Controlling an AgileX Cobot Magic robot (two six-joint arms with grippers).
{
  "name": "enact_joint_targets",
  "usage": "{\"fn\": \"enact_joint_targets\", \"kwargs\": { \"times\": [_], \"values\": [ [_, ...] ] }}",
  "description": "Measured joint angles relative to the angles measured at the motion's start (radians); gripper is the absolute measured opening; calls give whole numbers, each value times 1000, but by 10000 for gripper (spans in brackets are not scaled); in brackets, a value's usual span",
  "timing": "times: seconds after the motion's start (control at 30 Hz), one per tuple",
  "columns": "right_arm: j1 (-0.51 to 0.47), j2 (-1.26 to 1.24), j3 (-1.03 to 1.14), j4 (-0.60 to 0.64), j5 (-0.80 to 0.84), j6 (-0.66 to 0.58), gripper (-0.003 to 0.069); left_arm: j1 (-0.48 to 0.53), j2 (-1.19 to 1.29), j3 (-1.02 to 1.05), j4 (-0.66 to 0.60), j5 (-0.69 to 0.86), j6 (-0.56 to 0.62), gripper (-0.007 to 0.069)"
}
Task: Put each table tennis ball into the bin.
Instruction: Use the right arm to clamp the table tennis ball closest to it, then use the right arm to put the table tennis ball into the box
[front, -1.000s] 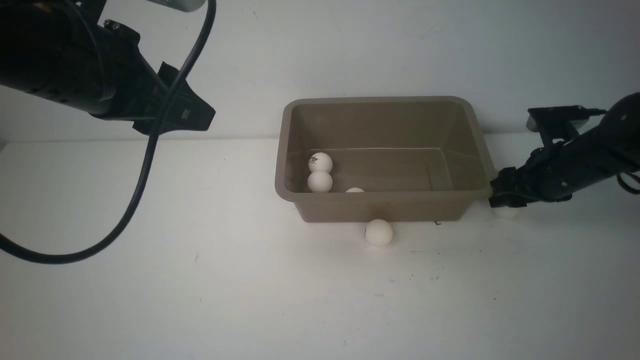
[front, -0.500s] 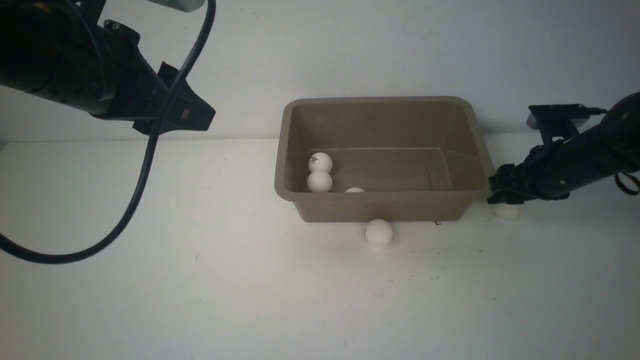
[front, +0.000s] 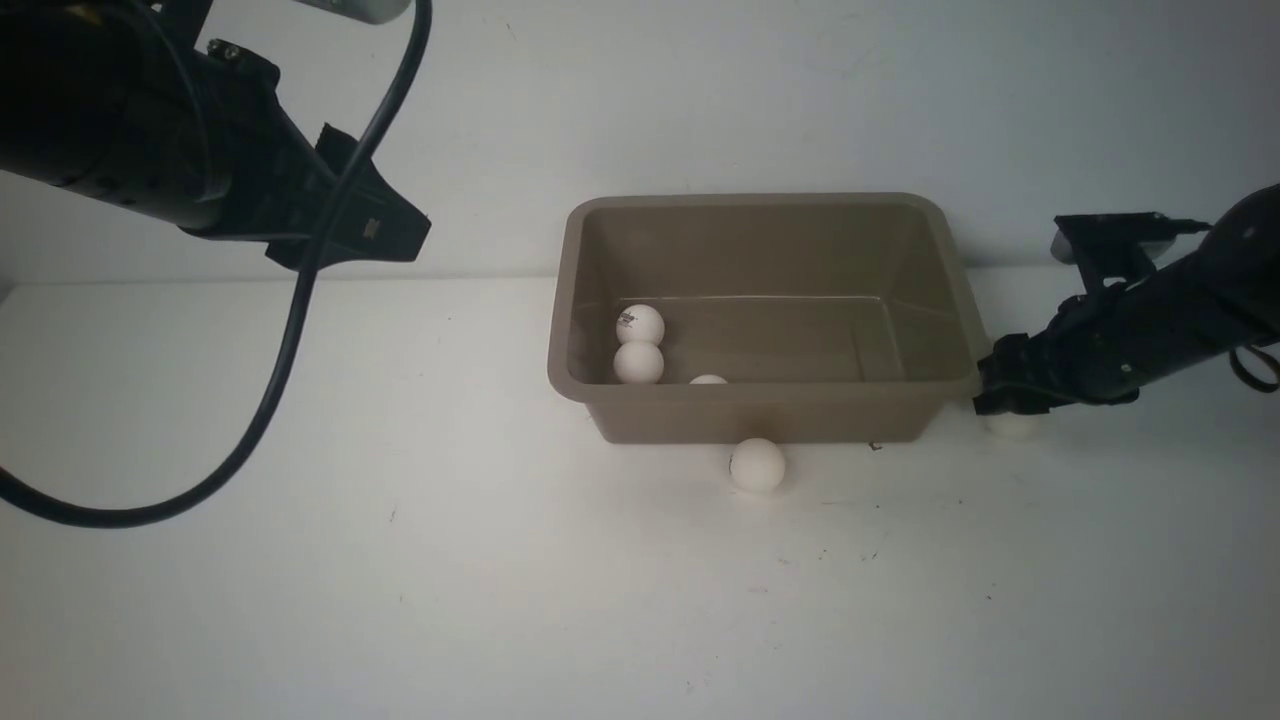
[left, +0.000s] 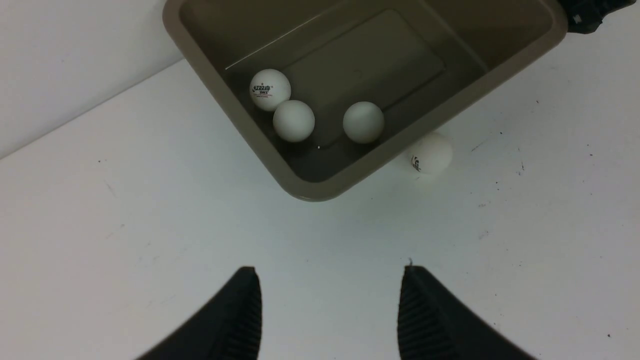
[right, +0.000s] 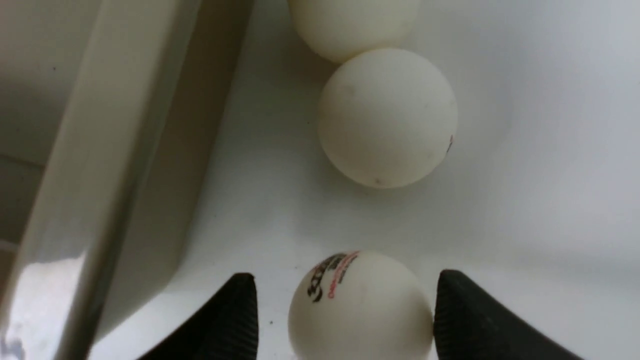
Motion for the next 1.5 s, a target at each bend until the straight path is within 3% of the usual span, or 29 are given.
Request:
{"fn": "enact_joint_targets", "kwargs": {
  "times": [0.37,0.6,1.03,1.23,1.3,1.43,1.5],
  "values": [
    [0,0,0,-26,21,2,429,0,0,0,0,0,0,342],
    [0,0,0,-43,14,2,325,0,0,0,0,0,0,342],
    [-12,-31,0,-121,-17,3,324,0,0,0,0,0,0,342],
    [-35,-168,0,-144,28,25,324,0,0,0,1,0,0,342],
    [-35,-207,0,-133,31,17,324,0,0,0,1,0,0,342],
    [-33,-260,-15,3,55,-78,324,0,0,0,1,1,0,342],
    [-22,-256,-45,171,111,-226,324,0,0,0,1,1,0,342]
  ]
}}
